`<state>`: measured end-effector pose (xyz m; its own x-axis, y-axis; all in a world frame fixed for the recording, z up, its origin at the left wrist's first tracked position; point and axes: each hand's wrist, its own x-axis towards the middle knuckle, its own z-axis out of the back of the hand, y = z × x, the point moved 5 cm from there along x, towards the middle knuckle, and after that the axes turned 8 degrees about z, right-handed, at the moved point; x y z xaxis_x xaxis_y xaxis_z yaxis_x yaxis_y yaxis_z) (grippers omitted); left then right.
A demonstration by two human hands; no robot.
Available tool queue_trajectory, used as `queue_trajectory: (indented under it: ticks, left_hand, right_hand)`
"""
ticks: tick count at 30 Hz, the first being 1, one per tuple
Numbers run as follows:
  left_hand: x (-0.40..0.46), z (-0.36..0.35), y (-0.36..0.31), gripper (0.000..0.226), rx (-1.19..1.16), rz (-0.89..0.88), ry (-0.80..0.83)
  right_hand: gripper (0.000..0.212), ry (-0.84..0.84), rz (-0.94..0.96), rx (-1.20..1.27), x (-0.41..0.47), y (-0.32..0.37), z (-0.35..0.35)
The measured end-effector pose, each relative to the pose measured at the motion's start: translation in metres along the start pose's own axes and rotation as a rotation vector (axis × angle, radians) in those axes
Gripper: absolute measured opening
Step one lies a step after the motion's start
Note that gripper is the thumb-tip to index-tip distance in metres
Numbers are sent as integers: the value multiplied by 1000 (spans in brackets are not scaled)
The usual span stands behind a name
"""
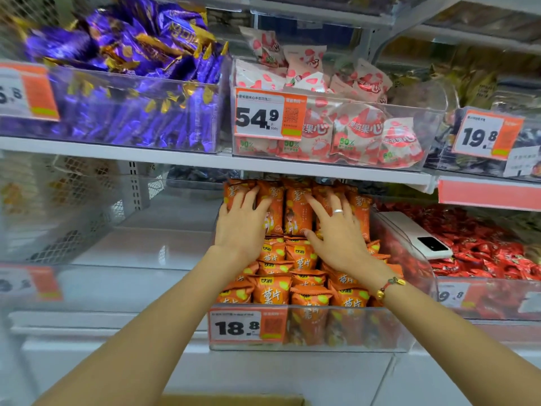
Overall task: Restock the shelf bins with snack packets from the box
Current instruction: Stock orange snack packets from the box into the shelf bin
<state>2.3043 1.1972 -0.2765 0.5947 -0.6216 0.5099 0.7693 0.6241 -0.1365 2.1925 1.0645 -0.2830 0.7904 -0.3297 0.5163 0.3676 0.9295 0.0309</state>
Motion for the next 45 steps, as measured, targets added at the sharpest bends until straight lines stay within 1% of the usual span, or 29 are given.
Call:
queue_trajectory:
  ticks: [2,5,7,9,11,12,14,15,17,18,19,21,22,23,24,26,27,29,31,33,34,36,38,40,42,44,45]
  left_hand:
    - [-24,18,6,53,-143,-20,-115]
    - [-79,51,30,37,-319,-6,-312]
    - [-123,62,56,29,-392,77,-381]
    - [-170,59,88,26,-431,225,-385]
    - [-216,44,123,25,-449,397,-341]
    - [-239,33,139,29,-453,477,-304]
    - [-286,13,168,38,-448,615,-225]
    - [-308,4,179,38,-442,681,-195]
    - [-347,-14,199,31,-431,835,-162]
    - [-364,-24,208,27,-423,927,-140]
    - [-378,-35,216,28,-403,1016,-84]
    - [-398,-57,227,42,-335,1106,131]
    - [-405,-65,232,48,-297,1136,242]
    - [-410,-71,236,52,-264,1172,328]
    - [-414,-75,239,53,-257,1195,377]
    - [-415,-78,237,49,-314,1169,369]
    - [-414,-79,233,47,-336,1136,349]
    - [-414,-80,225,49,-303,1100,327]
    - [-416,-81,224,50,-299,1121,305]
    - [-417,-83,226,48,-370,1140,246]
    - [-416,-84,227,46,-415,1142,206]
    - [-411,-82,222,41,-486,1116,119]
    - [-402,-75,212,36,-484,1063,35]
    - [-391,-70,202,31,-516,1008,-16]
    - [-383,-71,191,29,-630,948,-5]
    - [-379,-74,180,32,-767,923,67]
    - [-378,-77,176,33,-843,953,107]
  right_hand:
    - [58,-92,67,102,-19,17,15]
    - [33,-174,209,238,-56,54,34]
    - [22,-152,313,302,-83,82,39]
    - [17,-56,406,334,-108,111,33]
    - [12,44,475,323,-128,134,13]
    - [11,106,497,311,-138,145,-1]
    - [15,339,500,270,-155,165,-37]
    - [17,484,496,252,-165,173,-60]
    - [21,713,471,250,-185,185,-103]
    - [22,787,445,270,-195,193,-123]
    - [23,830,410,307,-205,202,-139]
    - [27,871,326,404,-222,224,-170]
    - [33,875,294,456,-230,237,-183]
    - [39,870,275,499,-236,251,-193]
    - [45,860,268,536,-242,265,-200]
    - [53,861,300,569,-252,291,-214]
    - [56,859,335,550,-256,301,-221]
    - [62,874,379,470,-261,314,-232]
    - [66,899,364,445,-261,317,-237]
    - [67,907,338,468,-260,313,-237]
    - [66,902,319,486,-259,307,-235]
    - [66,899,209,552,-258,290,-231]
    - [64,918,10,682,-260,270,-226]
    - [58,954,-261,938,-264,253,-217]
    - [52,1030,-526,1244,-268,245,-204]
    - [50,1110,-696,1516,-273,242,-190]
    - [48,1137,-764,1632,-274,241,-183]
